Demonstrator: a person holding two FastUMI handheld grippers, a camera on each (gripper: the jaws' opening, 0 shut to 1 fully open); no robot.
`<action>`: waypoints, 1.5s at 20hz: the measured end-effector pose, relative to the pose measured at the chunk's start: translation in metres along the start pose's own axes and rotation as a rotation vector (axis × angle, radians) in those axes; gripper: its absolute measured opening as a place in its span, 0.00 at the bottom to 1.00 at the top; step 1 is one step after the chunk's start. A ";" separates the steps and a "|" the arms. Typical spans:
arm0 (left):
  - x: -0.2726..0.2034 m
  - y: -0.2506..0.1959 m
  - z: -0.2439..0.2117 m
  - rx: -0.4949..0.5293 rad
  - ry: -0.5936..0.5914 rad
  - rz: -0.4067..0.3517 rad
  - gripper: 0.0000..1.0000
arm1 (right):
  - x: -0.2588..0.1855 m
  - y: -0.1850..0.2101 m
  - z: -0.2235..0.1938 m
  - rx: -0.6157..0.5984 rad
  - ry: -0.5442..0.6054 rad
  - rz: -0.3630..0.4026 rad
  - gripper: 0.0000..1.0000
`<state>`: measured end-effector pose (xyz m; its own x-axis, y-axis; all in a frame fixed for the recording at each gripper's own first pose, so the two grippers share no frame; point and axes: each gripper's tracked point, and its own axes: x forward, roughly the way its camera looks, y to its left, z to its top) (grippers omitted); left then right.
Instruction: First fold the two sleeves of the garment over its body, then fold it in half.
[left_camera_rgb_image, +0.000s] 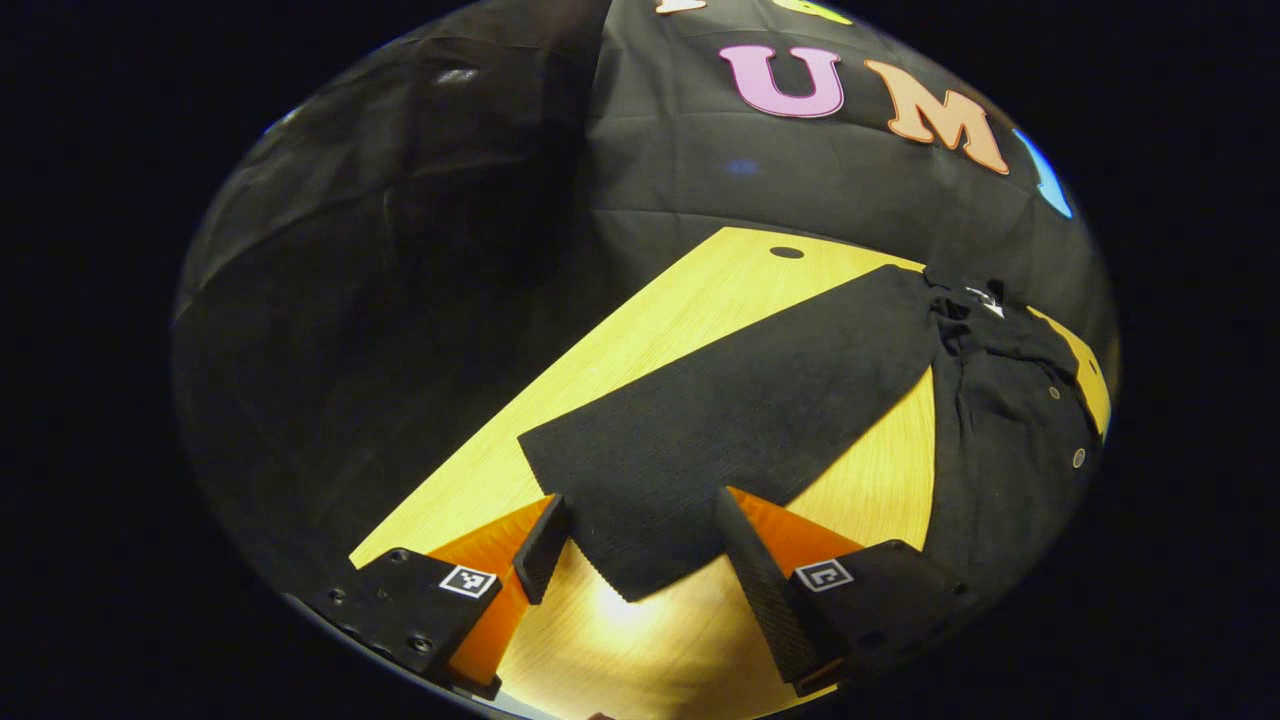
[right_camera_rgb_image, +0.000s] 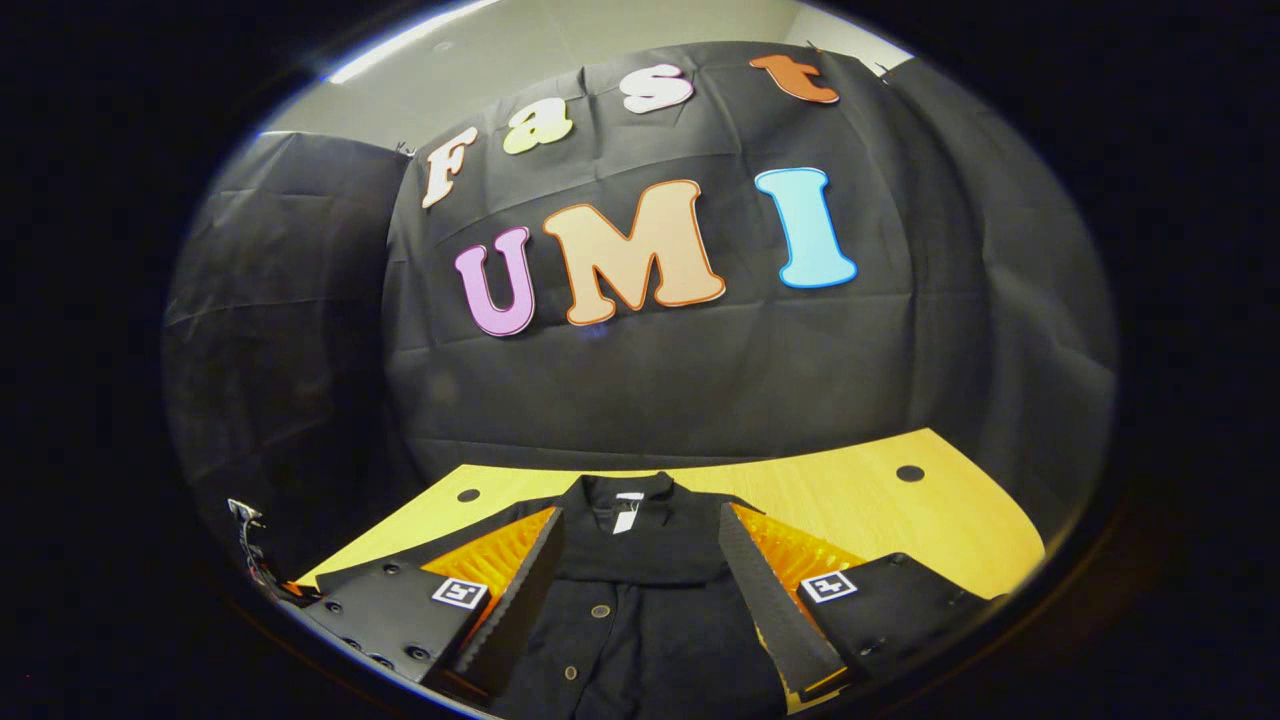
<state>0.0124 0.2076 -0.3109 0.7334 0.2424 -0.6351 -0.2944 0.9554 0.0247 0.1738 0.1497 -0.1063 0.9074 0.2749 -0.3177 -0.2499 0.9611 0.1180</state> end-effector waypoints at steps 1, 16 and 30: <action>-0.001 -0.002 -0.001 -0.028 -0.004 -0.014 0.90 | -0.007 0.000 -0.005 0.002 0.004 -0.001 0.97; -0.003 -0.030 -0.003 0.072 0.081 -0.069 0.00 | -0.075 -0.012 -0.029 0.040 0.031 -0.023 0.97; -0.017 -0.137 0.099 0.078 -0.045 -0.229 0.00 | -0.085 -0.049 -0.041 0.011 0.078 -0.025 0.98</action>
<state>0.1008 0.0888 -0.2269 0.8030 0.0232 -0.5956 -0.0701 0.9960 -0.0556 0.0954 0.0804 -0.1239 0.8841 0.2530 -0.3928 -0.2236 0.9673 0.1197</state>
